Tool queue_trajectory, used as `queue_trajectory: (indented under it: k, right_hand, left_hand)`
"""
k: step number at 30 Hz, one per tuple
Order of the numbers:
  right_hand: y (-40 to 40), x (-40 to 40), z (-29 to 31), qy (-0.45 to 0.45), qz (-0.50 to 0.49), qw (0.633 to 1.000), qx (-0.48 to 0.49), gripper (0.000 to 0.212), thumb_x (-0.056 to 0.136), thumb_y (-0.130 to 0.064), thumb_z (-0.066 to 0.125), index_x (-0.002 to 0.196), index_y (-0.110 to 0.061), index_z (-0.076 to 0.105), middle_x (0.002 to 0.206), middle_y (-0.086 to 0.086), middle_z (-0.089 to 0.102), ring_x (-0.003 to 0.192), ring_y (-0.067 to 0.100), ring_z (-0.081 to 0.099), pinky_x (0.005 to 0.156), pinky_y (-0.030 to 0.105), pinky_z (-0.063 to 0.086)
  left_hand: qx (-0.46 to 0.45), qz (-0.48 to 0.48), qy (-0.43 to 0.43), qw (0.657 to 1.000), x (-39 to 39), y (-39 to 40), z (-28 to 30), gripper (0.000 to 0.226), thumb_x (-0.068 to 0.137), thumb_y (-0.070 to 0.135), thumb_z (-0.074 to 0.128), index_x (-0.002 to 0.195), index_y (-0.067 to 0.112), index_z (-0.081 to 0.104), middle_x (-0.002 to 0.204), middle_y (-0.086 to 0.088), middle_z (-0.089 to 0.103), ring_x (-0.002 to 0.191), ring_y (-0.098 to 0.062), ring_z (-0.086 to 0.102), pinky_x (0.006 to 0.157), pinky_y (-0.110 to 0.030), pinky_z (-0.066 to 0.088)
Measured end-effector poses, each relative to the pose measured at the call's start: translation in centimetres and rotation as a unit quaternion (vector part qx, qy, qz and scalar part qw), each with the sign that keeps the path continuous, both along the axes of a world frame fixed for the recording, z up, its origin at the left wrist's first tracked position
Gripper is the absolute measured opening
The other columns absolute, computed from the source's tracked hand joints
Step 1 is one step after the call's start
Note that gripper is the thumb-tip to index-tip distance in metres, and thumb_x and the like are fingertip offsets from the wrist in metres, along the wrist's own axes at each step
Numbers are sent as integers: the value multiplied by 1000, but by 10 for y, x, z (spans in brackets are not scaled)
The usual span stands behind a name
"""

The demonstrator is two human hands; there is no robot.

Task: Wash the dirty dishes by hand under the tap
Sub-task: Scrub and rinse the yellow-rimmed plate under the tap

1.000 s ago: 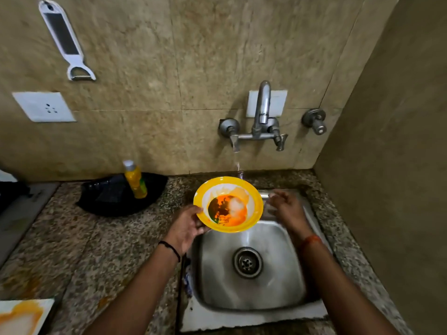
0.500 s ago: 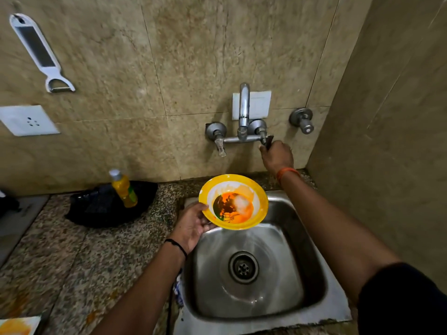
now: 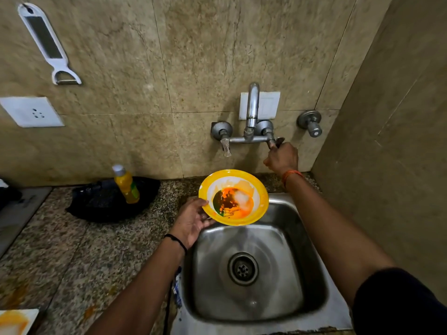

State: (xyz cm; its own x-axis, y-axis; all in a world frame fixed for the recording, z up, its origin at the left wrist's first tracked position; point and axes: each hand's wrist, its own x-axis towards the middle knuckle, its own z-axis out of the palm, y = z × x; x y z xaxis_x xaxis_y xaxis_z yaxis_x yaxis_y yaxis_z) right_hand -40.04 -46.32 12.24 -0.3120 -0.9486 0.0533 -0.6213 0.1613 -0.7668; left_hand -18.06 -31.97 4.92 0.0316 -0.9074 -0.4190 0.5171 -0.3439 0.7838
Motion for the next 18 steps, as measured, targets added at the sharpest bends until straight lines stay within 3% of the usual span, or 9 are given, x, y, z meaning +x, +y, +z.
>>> queue_trajectory:
  k: [4,6,11,13,16,18]
  right_hand:
    - [0,-1,-4,-101,-3,995,5,31,92,-26,52,96,-1,69,87,20,73,78,34,72,77,49,59]
    - [6,-5,-6,-98,18,995,31,36,93,-29,50,107,0,66,99,23,72,92,38,70,86,51,56]
    - [66,11,-22,110,112,987,-21,51,96,-37,49,137,-6,49,130,20,60,121,35,56,104,40,43]
    - [102,24,-35,208,218,952,-61,55,98,-45,41,140,-10,46,141,14,53,131,28,48,116,41,28]
    - [134,31,-55,276,407,871,9,63,95,-64,30,141,-24,45,149,2,46,141,19,36,122,41,10]
    - [133,25,-63,360,407,838,54,79,87,-76,26,147,-26,35,155,3,35,147,19,24,121,45,6]
  left_hand:
    - [4,3,5,1000,-2,-1,2,33,90,5,49,122,5,47,96,-13,65,82,-25,64,57,-35,59]
    - [4,1,5,1000,-3,-2,0,32,90,5,49,122,5,48,97,-13,65,83,-25,64,59,-36,59]
    - [10,0,8,1000,-7,-8,-8,10,90,4,50,95,12,54,92,-12,66,82,-26,64,75,-43,56]
    - [12,5,14,1000,-10,-11,-13,11,90,4,50,89,13,57,88,-12,68,81,-26,65,77,-45,56]
    - [7,13,19,1000,-13,-13,-18,14,88,2,50,88,12,58,79,-11,71,69,-24,69,58,-39,58]
    - [0,15,4,1000,-14,-14,-23,16,88,0,50,87,14,59,73,-8,72,64,-20,70,54,-35,57]
